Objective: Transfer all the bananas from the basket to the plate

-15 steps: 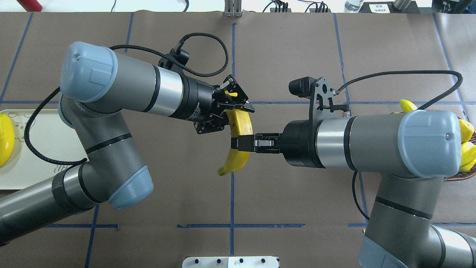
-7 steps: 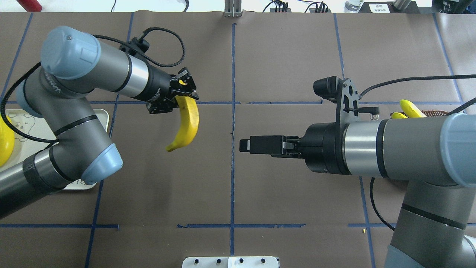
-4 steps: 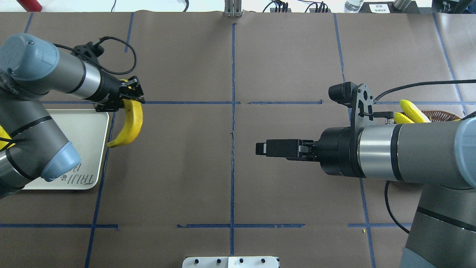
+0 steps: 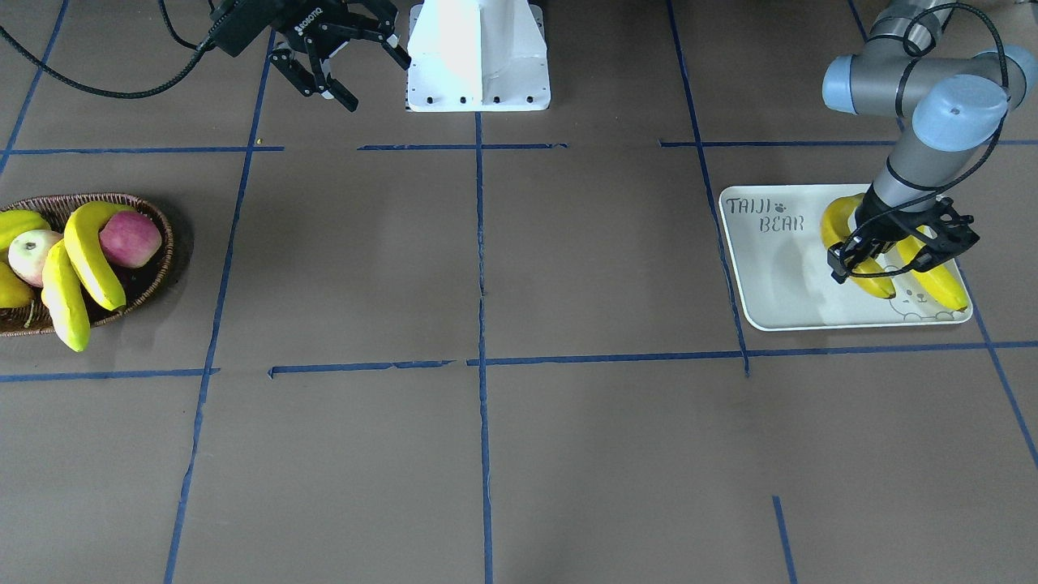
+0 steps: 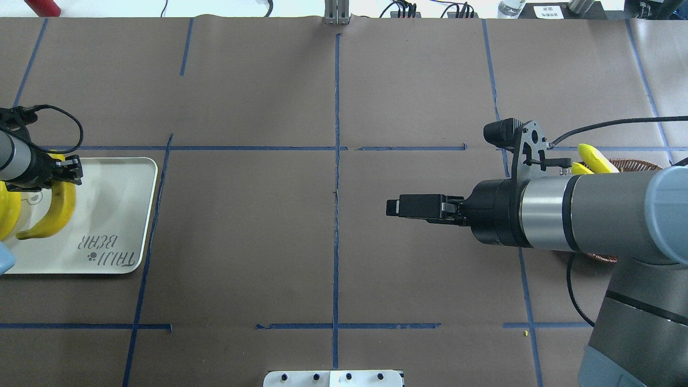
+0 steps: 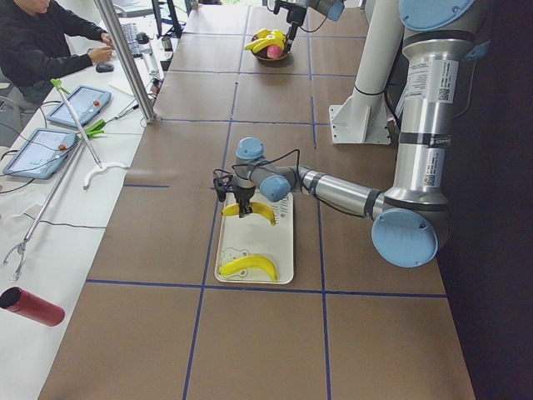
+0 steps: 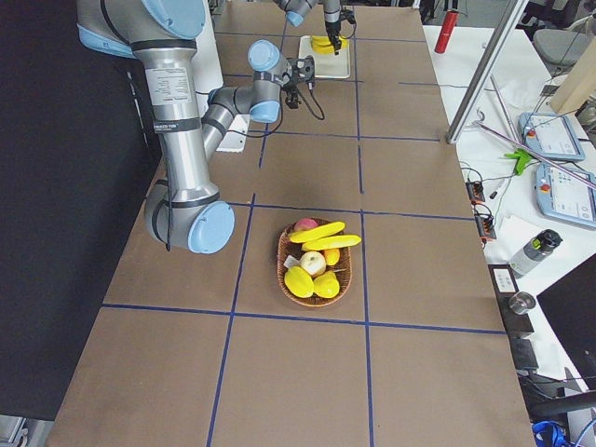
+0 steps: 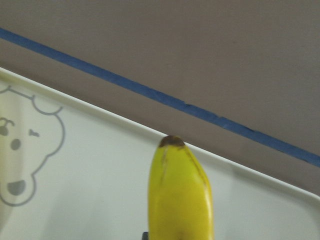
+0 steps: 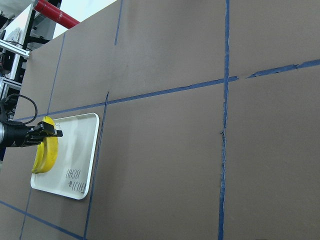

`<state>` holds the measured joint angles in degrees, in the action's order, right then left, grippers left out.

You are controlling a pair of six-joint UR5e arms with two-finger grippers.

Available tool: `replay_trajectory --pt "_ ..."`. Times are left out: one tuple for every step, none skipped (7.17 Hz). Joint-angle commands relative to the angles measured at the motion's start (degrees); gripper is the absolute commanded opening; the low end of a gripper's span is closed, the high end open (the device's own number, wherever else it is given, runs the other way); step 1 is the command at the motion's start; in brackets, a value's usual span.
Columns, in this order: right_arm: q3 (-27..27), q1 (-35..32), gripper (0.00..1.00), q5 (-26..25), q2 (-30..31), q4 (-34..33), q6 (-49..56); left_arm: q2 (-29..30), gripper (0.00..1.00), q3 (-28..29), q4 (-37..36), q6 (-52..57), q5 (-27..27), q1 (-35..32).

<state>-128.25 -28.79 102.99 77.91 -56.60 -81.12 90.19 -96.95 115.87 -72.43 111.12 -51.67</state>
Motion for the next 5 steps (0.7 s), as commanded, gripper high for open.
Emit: replay_trajectory --pt "0.1 0.0 1.0 -0.1 0.0 0.0 0.1 -0.9 0.0 2.1 0.0 0.2 -4.4 0.3" --pt "0.1 0.0 1.0 -0.1 0.0 0.0 0.0 -0.9 0.0 2.6 0.1 0.2 -4.6 0.3" --pt "0.0 0.0 1.0 -0.1 0.0 0.0 0.1 -0.9 0.05 2.6 0.1 0.4 -4.6 0.3" --pt "0.0 0.0 1.0 -0.1 0.0 0.0 0.0 -1.0 0.21 2.6 0.1 3.8 -4.6 0.1" --pt "0.0 0.0 1.0 -0.1 0.1 0.0 0.1 -1.9 0.53 2.5 0.1 9.8 -4.8 0.0"
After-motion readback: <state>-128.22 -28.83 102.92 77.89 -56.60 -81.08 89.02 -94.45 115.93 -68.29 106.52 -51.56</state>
